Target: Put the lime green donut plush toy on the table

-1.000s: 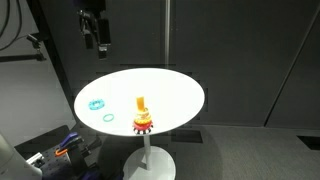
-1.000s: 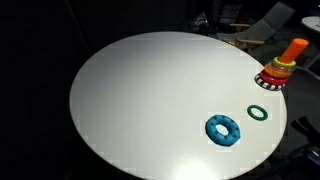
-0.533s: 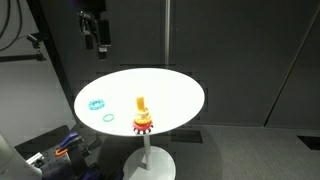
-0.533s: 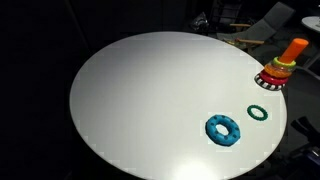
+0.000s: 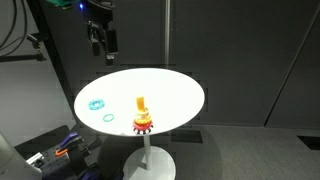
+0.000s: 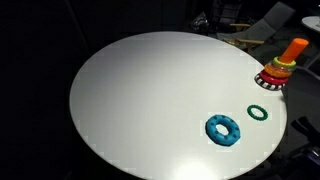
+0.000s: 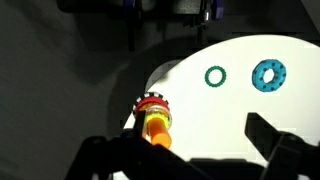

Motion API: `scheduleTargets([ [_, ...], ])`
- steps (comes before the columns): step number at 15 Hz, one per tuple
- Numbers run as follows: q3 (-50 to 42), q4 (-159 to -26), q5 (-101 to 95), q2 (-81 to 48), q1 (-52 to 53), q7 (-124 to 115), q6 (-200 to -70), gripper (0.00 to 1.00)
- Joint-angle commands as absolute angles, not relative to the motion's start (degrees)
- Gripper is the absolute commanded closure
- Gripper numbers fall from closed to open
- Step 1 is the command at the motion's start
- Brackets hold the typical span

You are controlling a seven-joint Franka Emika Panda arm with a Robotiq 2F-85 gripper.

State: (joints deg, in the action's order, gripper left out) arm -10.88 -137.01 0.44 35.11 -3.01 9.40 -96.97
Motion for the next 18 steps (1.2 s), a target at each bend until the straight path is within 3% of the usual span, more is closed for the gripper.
scheduleTargets([
  [1, -9.63, -140.55, 0.35, 35.16, -3.93, 9.32, -101.43, 0.0],
  [11, -8.76, -150.94, -2.92, 31.48, -6.5, 7.45, -118.81, 0.0],
  [18, -9.3, -150.74, -1.62, 30.95, -6.07, 9.05, -117.9, 0.0],
])
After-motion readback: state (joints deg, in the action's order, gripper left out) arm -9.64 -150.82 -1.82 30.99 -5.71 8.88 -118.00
